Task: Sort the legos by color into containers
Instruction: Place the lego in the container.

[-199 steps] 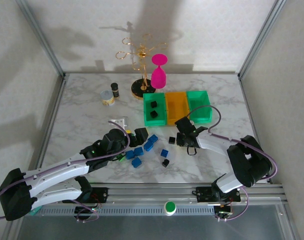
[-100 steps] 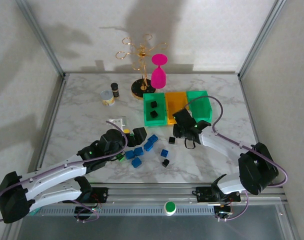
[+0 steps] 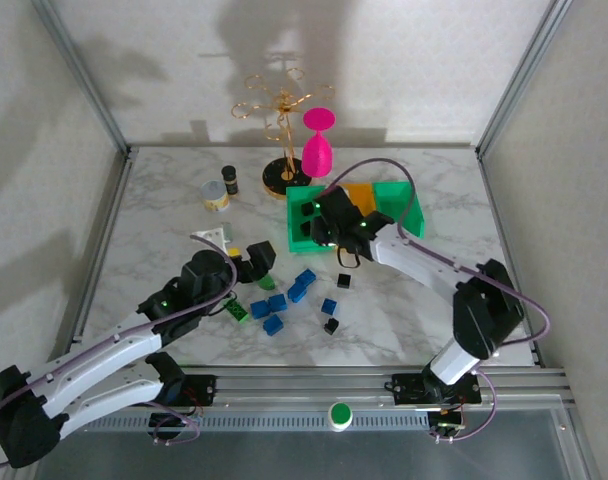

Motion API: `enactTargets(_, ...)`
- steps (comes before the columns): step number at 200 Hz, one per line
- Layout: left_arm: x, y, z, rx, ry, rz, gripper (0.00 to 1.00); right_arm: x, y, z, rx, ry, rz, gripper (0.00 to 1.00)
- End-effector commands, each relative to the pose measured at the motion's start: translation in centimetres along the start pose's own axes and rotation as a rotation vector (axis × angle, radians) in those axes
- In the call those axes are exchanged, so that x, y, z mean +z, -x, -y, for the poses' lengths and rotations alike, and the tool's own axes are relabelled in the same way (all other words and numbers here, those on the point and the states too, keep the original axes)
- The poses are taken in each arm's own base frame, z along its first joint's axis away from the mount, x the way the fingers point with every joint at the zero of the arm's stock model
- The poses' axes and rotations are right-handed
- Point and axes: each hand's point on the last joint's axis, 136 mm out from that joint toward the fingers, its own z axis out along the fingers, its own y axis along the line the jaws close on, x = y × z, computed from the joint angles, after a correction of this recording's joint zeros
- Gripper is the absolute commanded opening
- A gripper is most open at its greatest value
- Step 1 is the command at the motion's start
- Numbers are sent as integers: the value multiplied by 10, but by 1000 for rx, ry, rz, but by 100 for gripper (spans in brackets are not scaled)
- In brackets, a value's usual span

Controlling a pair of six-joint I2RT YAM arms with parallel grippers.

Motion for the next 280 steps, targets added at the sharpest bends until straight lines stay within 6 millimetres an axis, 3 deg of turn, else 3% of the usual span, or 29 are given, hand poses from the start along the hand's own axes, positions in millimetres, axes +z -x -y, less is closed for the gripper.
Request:
enactTargets(1,-2,13,0,3,-2,6,100,10,19,-15,-30,12,45,29)
enactTargets(66,8,21,-27,-51,60,32,100,63,45,-12,-13,-48,72,29)
enactTargets(102,10,23,-31,-59,69,33,100,86,50,-14,-31,-70,64,30)
enactTargets(176,8,23,-37,-52,83,35,100,118,40,-6,-28,-97,30,31)
enactTargets(209,9,21,-38,-53,81,27,100,125,37,-6,-32,-101,20,34)
enactTargets(280,7,25,-36,-50,70,38,99,106,49,-5,-32,-104,54,42)
